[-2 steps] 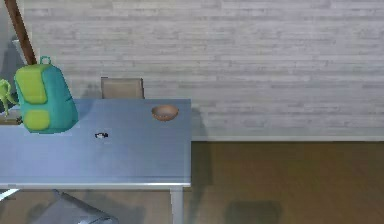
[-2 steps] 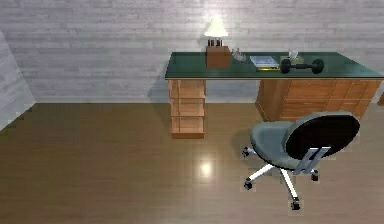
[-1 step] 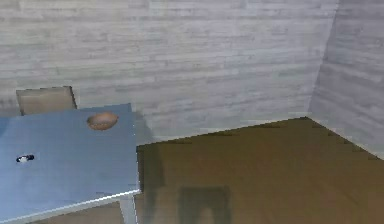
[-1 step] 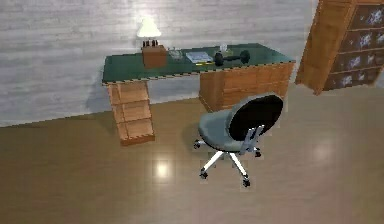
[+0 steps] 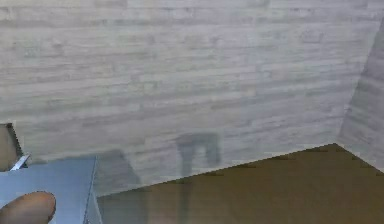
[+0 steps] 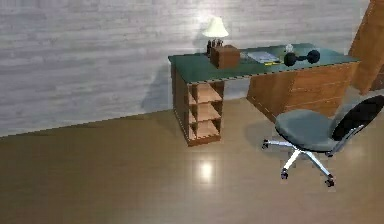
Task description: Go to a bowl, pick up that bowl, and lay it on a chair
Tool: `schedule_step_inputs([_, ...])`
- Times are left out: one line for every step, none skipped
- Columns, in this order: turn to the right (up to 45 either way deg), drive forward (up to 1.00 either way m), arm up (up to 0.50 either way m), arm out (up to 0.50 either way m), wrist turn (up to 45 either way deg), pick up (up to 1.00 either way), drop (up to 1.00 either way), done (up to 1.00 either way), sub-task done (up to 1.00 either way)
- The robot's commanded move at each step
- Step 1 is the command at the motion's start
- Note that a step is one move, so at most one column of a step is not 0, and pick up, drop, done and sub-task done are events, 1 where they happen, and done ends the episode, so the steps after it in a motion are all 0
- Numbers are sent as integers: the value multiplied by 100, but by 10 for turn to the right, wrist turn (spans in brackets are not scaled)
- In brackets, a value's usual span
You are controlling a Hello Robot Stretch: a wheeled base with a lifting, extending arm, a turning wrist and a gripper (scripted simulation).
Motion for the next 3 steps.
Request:
schedule_step_inputs([-150,0,0,0,0,0,0,0,0])
schedule_step_inputs([0,55,0,0,0,0,0,0,0])
schedule_step_inputs([-450,0,0,0,0,0,0,0,0])
